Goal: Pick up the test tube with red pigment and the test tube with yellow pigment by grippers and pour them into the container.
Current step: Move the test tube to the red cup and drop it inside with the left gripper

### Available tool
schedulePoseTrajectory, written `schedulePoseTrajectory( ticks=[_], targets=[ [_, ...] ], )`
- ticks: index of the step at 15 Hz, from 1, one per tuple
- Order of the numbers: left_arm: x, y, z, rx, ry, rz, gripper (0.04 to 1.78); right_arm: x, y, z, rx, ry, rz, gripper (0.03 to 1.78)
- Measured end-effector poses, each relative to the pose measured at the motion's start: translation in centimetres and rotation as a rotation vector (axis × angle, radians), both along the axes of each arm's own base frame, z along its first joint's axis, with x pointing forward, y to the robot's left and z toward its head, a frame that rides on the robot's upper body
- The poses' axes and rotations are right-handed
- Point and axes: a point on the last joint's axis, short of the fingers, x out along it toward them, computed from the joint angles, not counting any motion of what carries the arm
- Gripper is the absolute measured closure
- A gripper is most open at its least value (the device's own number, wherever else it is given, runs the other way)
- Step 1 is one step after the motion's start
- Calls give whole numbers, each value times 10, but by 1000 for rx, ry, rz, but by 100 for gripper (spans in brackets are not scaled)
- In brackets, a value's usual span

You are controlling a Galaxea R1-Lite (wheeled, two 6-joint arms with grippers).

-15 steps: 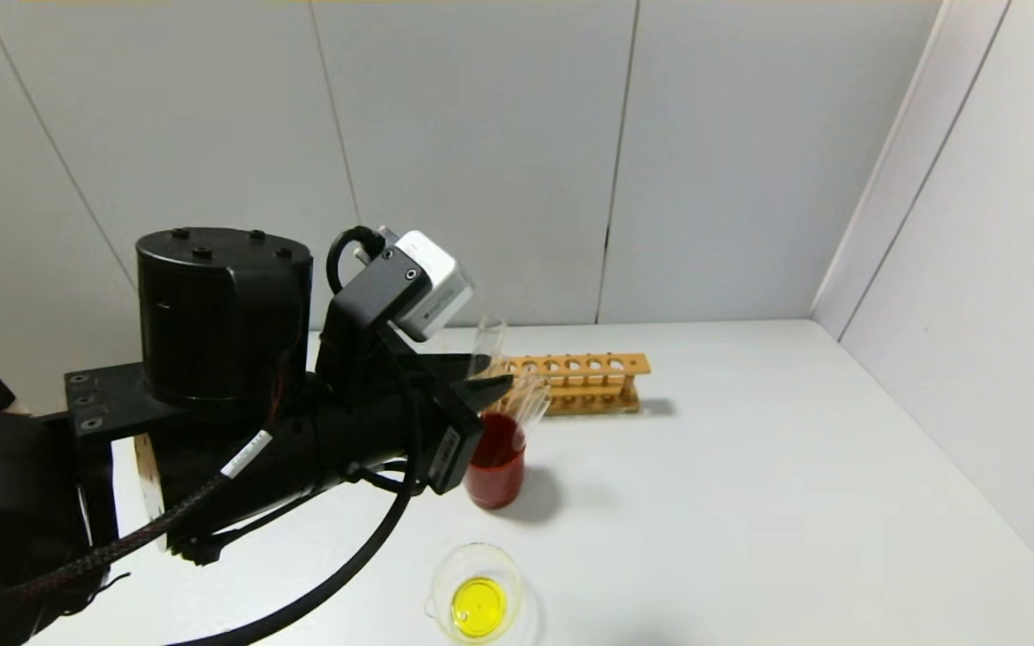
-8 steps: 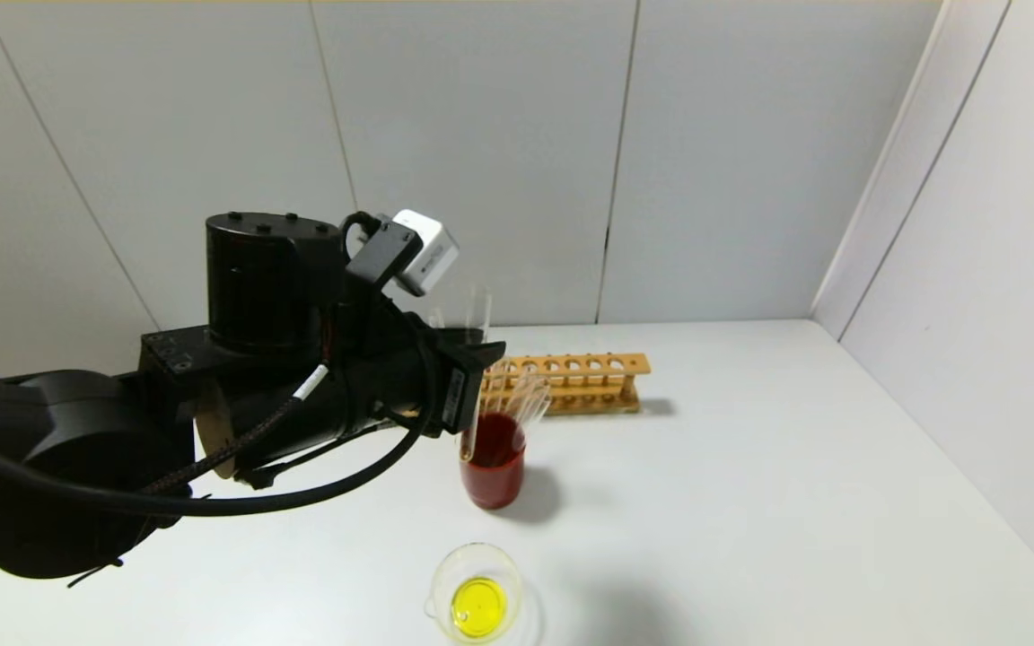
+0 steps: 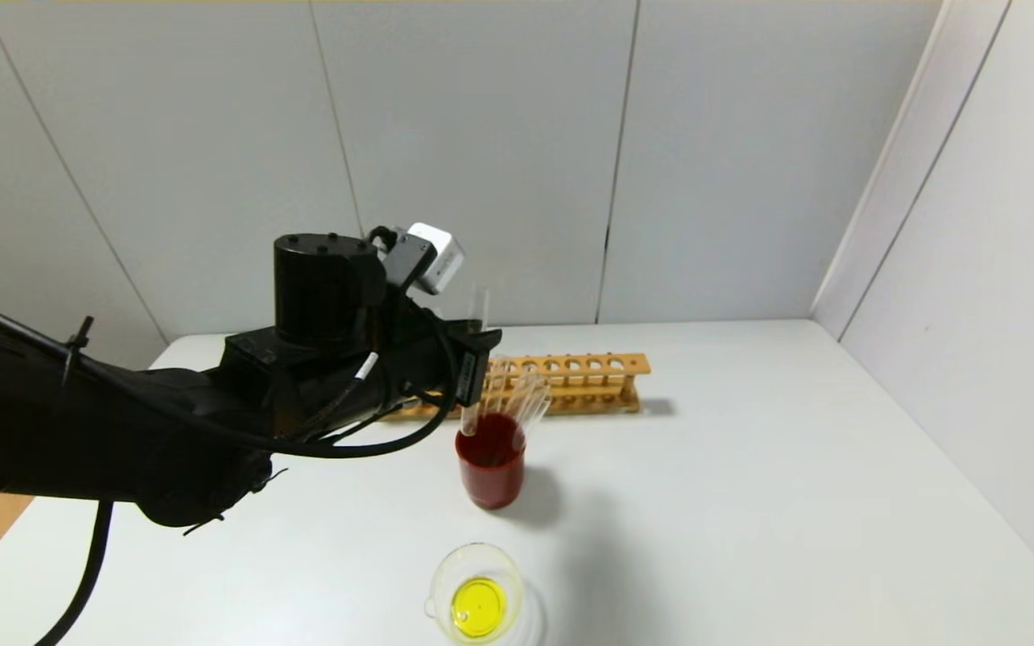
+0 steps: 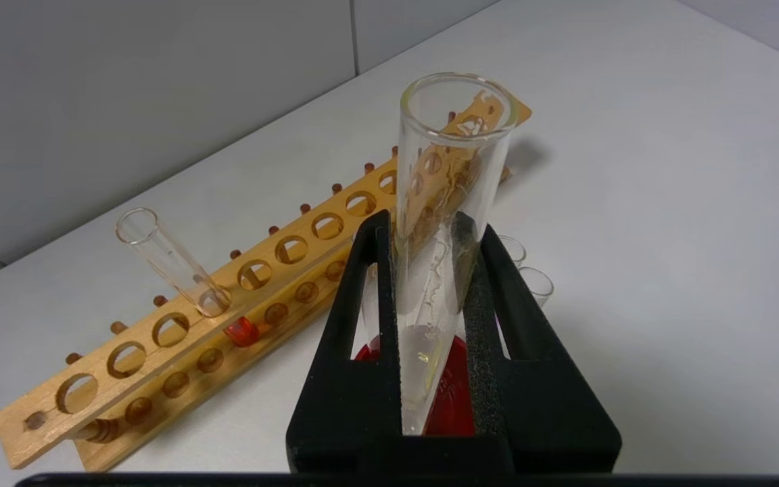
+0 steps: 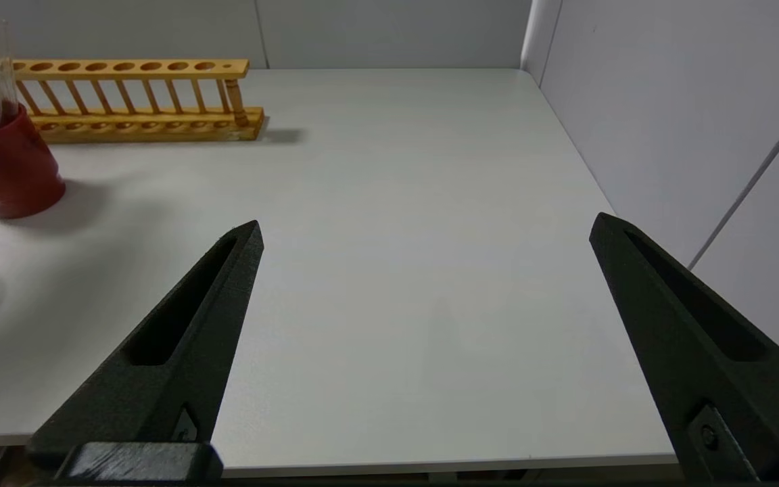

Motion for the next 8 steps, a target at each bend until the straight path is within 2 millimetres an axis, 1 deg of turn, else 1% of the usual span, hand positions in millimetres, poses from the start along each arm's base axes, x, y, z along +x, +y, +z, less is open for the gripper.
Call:
schedulePoseTrajectory(
  ticks=[4,8],
  targets=[
    [15,0,-11,-22,48,7,150,0,0,0,0,0,0,11],
    [22,1,-20,-64,90,17,150,0,0,0,0,0,0,11]
  ],
)
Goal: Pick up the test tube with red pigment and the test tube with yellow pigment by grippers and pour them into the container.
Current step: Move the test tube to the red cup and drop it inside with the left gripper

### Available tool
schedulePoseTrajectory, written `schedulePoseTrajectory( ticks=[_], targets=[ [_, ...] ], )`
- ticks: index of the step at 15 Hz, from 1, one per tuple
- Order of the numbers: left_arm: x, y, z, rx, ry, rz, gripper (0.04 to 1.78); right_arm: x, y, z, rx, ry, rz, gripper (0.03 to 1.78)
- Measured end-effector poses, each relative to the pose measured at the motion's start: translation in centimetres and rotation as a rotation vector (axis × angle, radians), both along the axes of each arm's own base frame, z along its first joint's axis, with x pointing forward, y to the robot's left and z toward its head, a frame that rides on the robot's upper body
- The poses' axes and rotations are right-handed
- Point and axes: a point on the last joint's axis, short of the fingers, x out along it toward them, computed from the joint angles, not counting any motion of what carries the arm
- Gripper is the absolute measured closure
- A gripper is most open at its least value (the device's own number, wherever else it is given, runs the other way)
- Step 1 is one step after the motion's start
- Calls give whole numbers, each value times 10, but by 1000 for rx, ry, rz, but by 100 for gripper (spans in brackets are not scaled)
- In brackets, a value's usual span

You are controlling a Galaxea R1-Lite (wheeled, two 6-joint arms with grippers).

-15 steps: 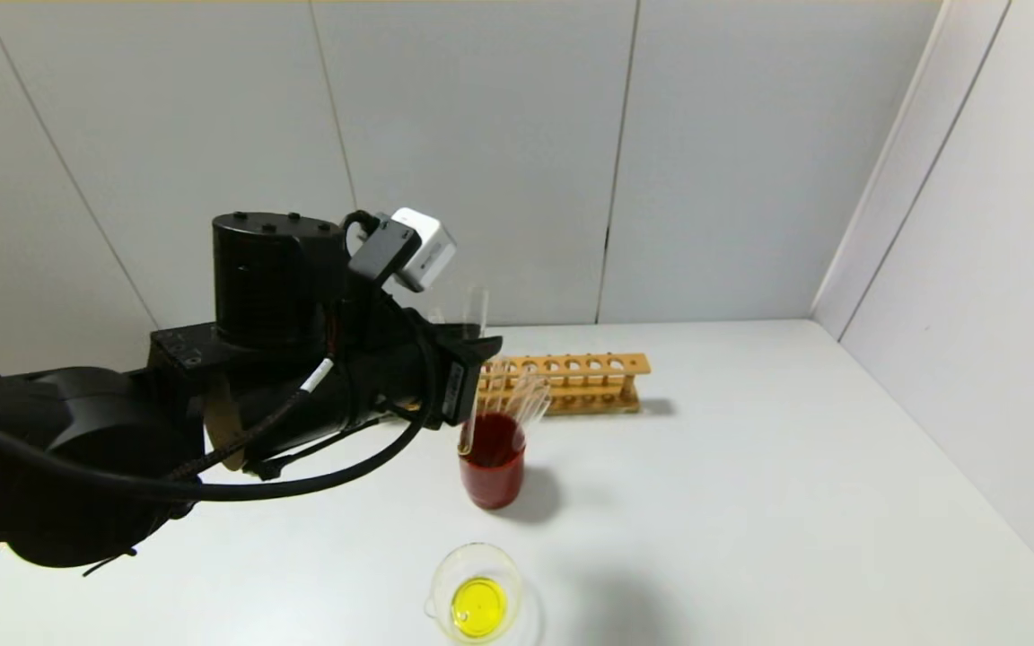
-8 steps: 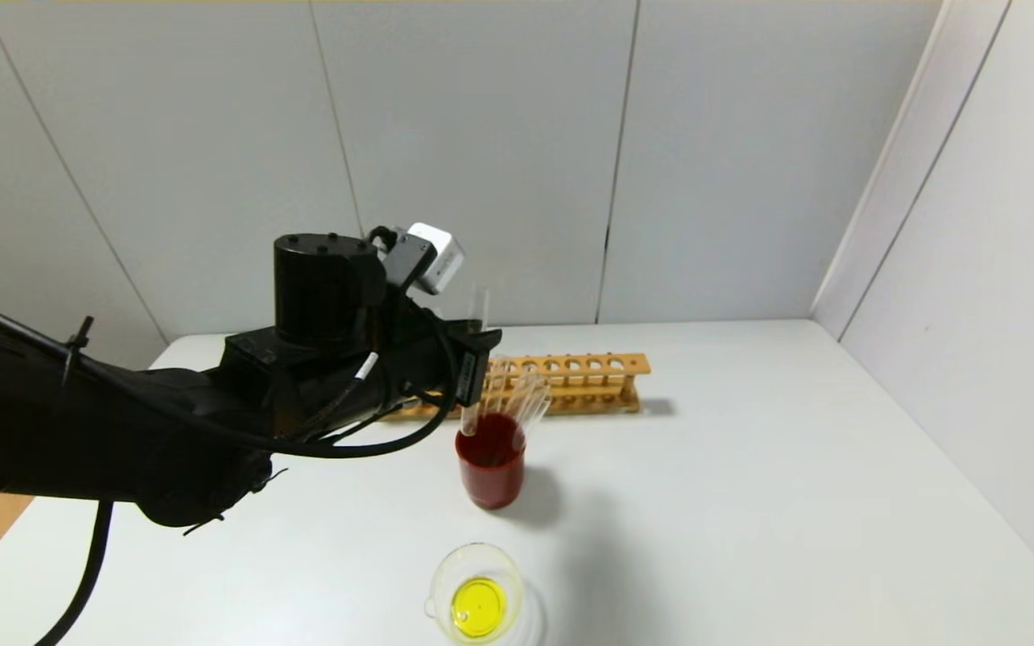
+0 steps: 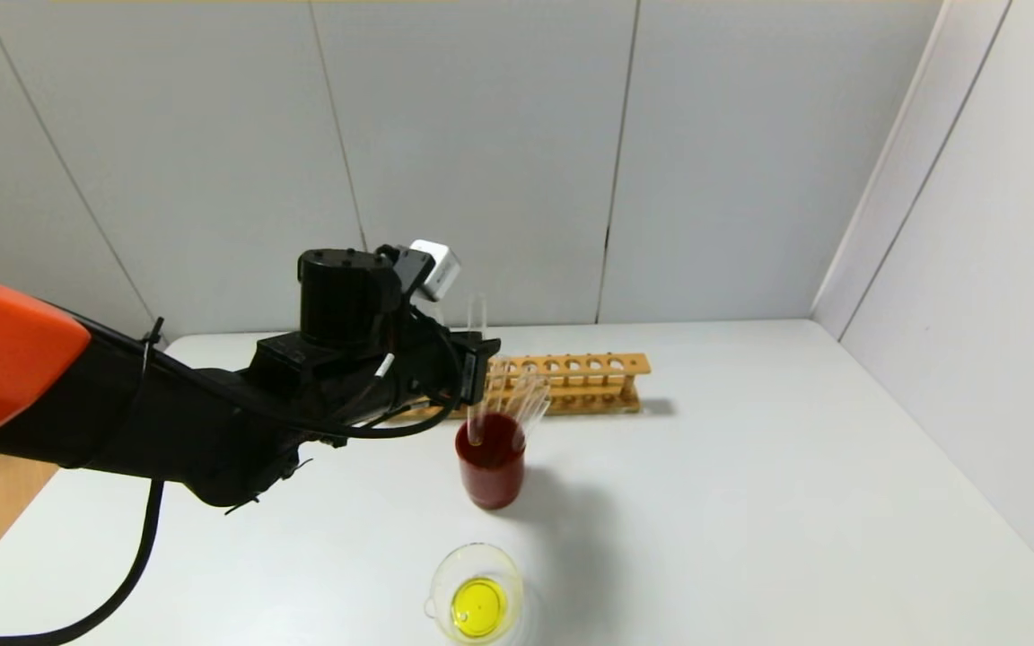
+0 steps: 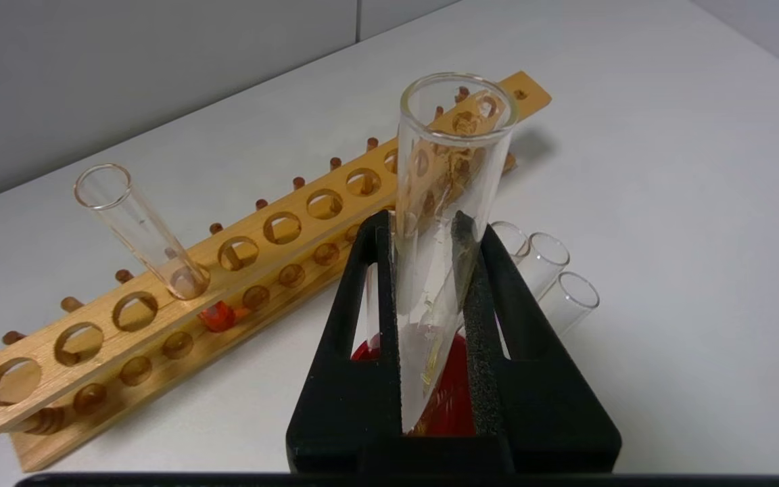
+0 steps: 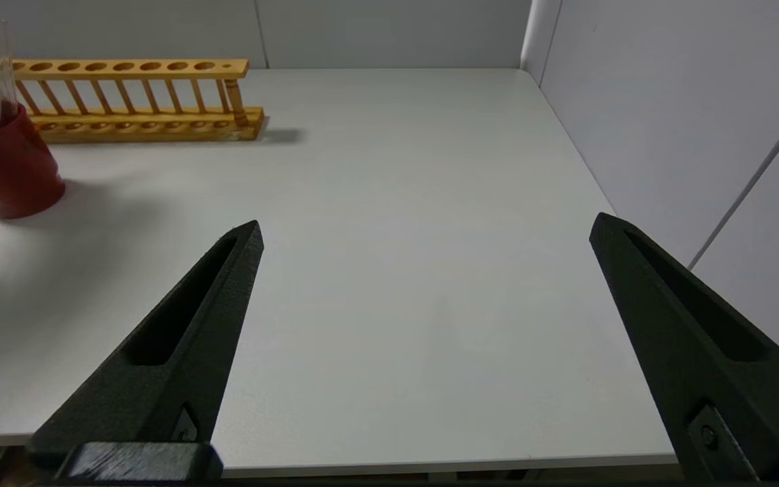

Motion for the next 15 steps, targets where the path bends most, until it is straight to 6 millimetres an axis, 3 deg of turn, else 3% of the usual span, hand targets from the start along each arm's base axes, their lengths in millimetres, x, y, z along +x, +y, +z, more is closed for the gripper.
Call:
schedulePoseTrajectory(
  ticks=[15],
  targets=[
    [19,-2,-34,14,39,11,150,0,0,0,0,0,0,11]
  ],
)
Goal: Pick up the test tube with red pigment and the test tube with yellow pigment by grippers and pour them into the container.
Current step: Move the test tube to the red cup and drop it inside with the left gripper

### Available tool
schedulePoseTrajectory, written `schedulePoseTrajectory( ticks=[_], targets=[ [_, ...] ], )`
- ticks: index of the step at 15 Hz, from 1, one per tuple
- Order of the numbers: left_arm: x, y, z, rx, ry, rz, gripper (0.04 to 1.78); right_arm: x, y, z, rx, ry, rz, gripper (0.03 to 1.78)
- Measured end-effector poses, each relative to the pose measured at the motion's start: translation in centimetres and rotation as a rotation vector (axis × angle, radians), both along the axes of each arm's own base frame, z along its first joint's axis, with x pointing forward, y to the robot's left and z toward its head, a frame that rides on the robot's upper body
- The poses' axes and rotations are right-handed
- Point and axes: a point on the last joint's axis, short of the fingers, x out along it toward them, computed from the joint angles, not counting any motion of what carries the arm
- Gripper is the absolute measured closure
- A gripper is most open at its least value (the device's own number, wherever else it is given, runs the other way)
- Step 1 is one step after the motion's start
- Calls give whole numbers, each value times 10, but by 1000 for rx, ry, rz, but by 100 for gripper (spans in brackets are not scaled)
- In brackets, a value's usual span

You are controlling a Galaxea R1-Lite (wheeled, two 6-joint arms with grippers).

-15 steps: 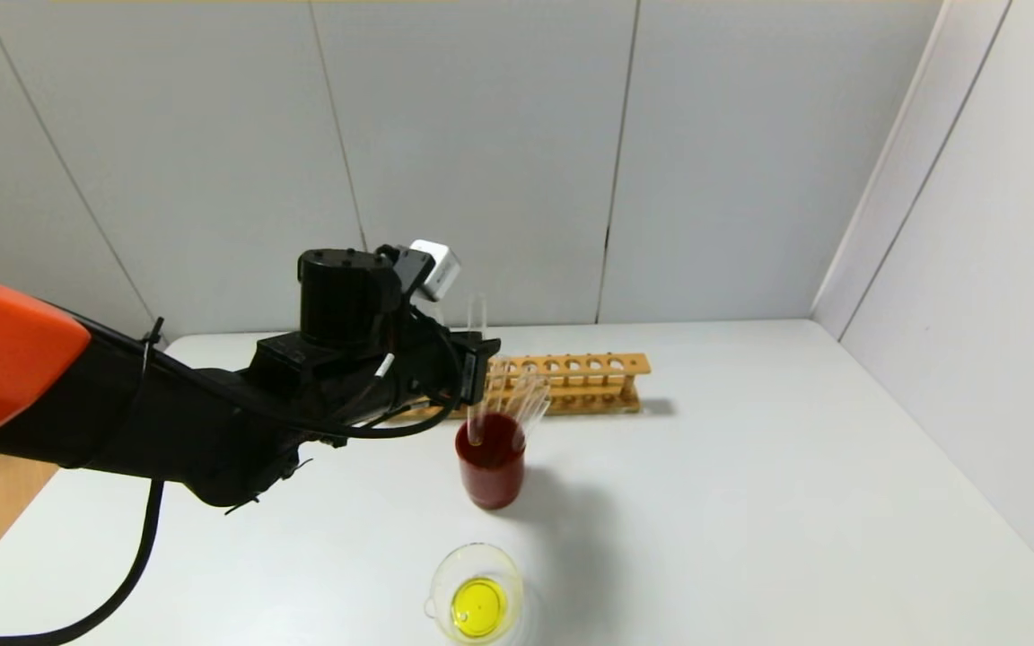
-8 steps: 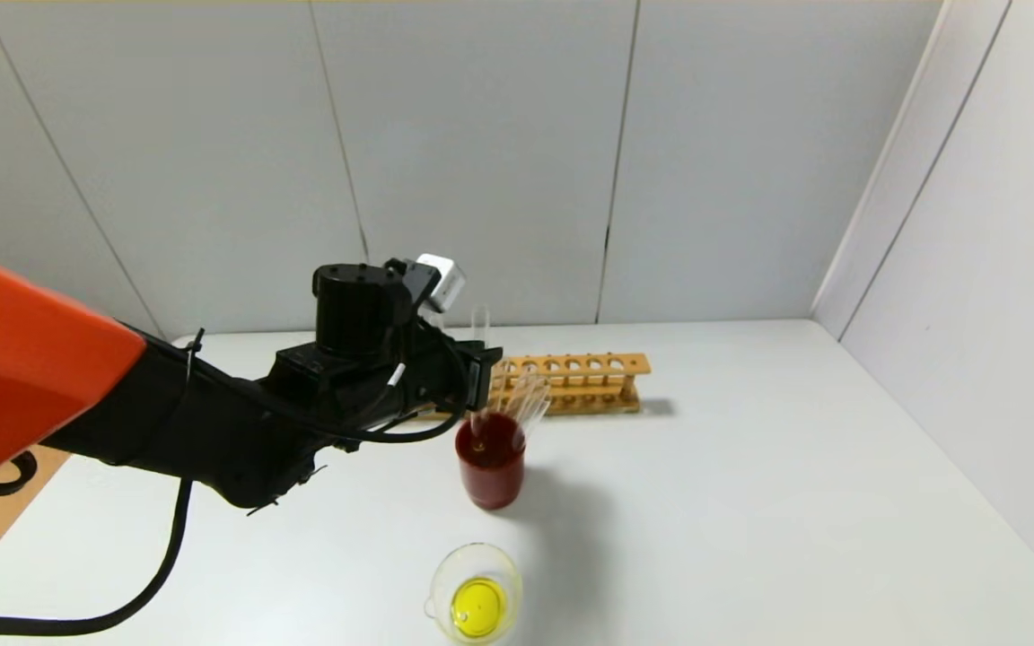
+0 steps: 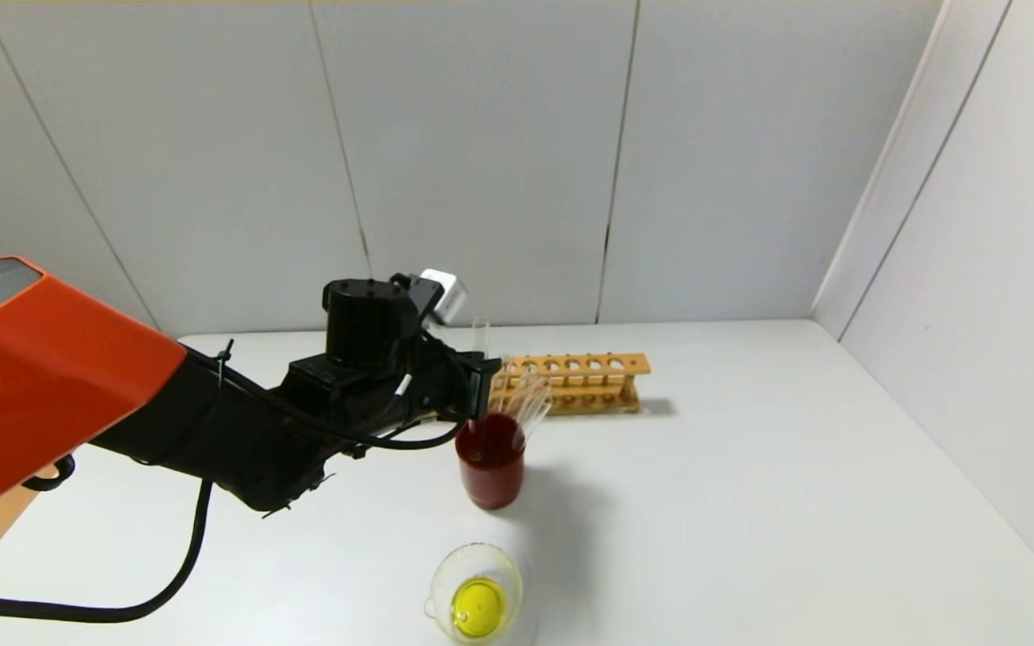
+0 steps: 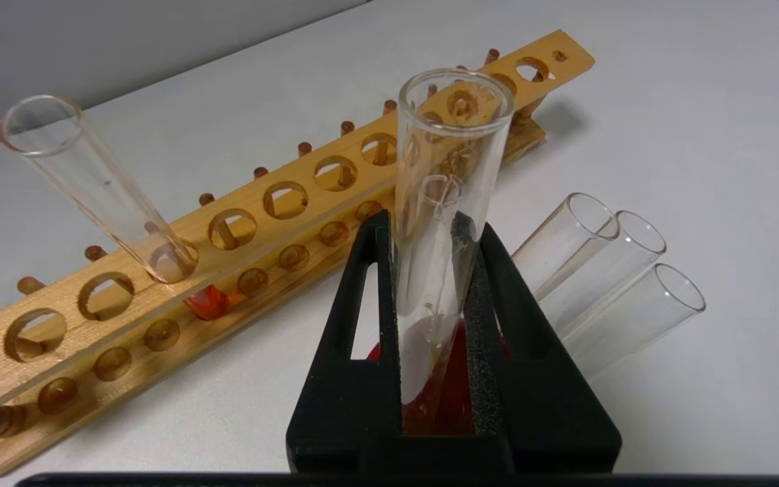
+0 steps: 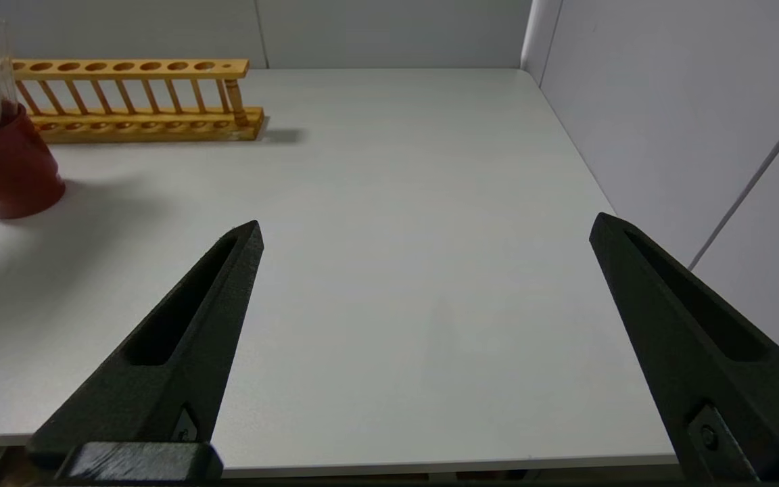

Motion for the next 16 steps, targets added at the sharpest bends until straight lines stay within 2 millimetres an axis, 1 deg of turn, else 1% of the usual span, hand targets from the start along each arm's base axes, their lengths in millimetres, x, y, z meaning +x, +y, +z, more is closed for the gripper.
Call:
schedulePoseTrajectory(
  ticks=[6,16],
  targets=[
    [1,2,-5,5,12,-21,150,0,0,0,0,0,0,11],
    [1,3,-1,-11,-12,-30,150,0,0,0,0,0,0,11]
  ],
)
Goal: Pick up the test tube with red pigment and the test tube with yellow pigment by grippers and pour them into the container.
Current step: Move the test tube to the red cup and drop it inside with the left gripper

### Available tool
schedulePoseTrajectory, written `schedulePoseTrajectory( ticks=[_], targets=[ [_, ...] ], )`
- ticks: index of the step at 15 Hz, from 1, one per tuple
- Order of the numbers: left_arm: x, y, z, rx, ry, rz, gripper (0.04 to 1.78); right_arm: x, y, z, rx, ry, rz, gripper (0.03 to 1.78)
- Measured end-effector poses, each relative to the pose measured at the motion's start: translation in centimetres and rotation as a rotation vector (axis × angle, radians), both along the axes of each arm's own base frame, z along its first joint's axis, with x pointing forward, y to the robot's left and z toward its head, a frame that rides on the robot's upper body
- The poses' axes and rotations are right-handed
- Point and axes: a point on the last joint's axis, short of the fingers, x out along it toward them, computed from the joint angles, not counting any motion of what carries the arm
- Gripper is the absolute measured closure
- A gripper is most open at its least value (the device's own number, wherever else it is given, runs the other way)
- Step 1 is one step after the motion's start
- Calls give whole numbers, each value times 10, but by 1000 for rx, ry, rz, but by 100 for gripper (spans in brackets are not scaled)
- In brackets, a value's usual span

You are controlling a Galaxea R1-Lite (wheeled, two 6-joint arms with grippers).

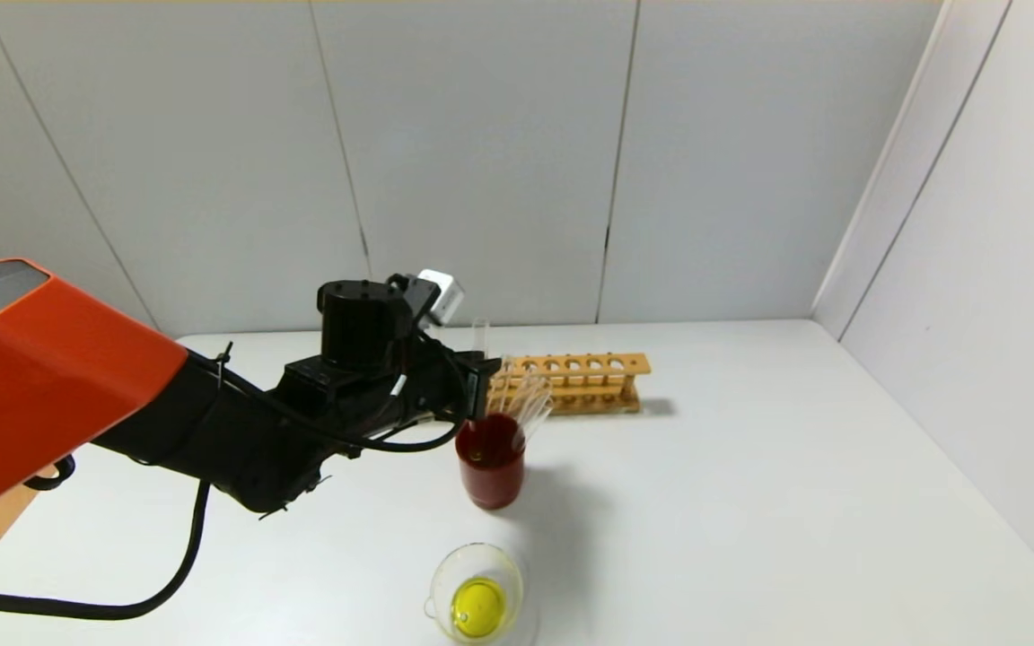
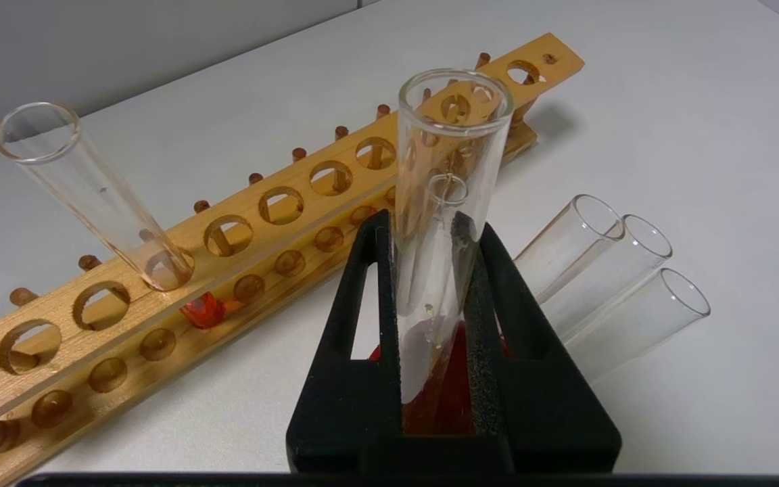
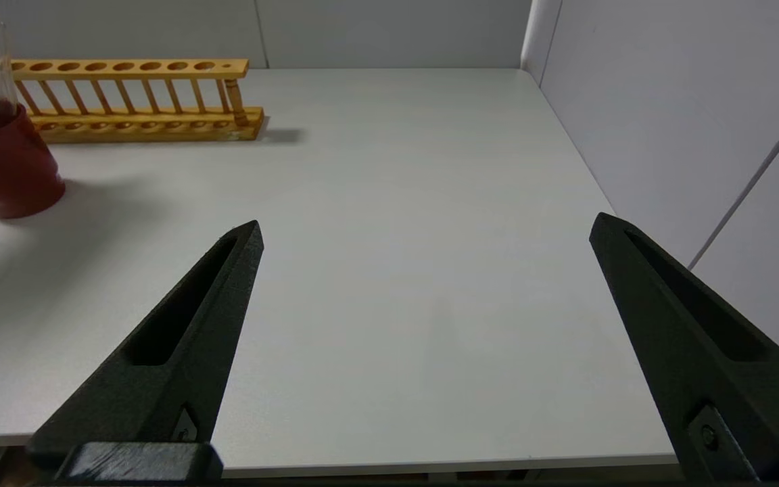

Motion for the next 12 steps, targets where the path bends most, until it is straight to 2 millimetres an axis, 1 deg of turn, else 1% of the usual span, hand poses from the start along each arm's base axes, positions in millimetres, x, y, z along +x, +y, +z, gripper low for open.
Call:
schedulePoseTrajectory(
  ticks=[4,6,7,9,10,12],
  targets=[
    [0,2,-5,3,18,-22,150,0,0,0,0,0,0,11],
    [0,4,-9,4,30,-28,145,0,0,0,0,0,0,11],
    [0,5,-9,6,30,-24,140,0,0,0,0,0,0,11],
    [0,6,-11,10,34,-19,121,0,0,0,0,0,0,11],
    [0,6,-11,10,34,-20,107,0,0,0,0,0,0,11],
    [0,6,-11,11,36,-21,71,0,0,0,0,0,0,11]
  ],
)
